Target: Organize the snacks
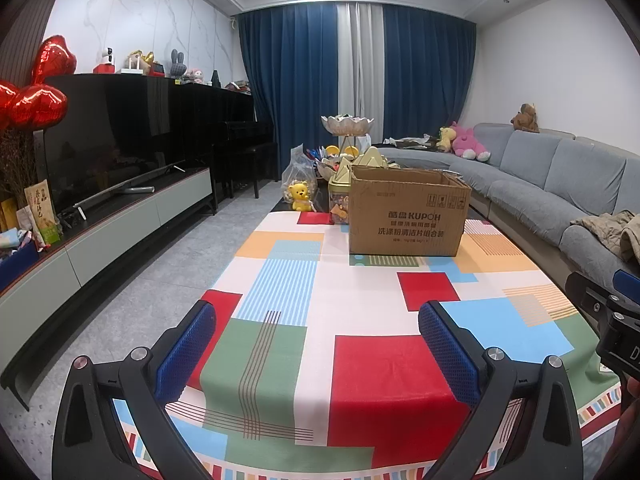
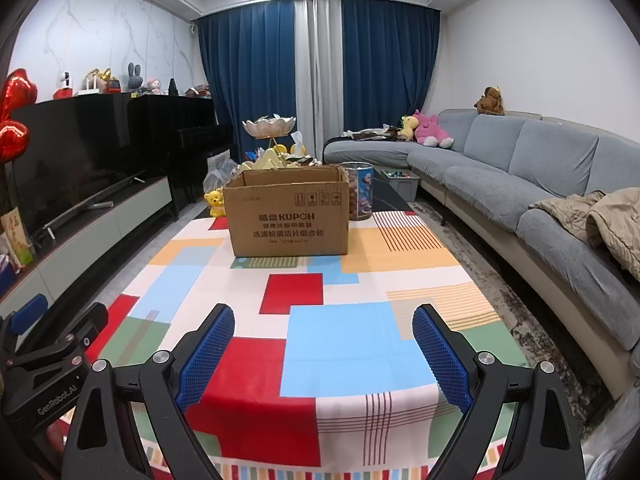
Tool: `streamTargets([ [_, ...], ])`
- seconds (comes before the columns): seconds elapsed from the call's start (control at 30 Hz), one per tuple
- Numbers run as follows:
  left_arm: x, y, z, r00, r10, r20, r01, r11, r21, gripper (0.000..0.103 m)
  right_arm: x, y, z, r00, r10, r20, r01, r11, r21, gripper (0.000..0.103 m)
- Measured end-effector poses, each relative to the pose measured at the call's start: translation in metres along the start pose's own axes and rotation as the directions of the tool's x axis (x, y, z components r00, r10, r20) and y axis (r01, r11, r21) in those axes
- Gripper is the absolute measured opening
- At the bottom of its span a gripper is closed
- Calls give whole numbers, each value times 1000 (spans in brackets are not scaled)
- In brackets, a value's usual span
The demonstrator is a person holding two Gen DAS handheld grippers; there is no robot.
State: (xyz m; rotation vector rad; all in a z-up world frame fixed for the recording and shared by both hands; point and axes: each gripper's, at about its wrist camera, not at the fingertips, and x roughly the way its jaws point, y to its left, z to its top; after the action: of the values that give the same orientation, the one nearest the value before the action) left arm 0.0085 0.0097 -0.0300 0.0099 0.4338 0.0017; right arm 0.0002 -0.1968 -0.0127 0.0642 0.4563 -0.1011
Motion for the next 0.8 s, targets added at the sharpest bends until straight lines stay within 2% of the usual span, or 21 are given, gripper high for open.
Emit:
streamTargets([
  [0.8,-1,0,0,1000,1,5,-1,1000,3,103,-3,2,0,1000,2,2,-2,1000,2,92],
])
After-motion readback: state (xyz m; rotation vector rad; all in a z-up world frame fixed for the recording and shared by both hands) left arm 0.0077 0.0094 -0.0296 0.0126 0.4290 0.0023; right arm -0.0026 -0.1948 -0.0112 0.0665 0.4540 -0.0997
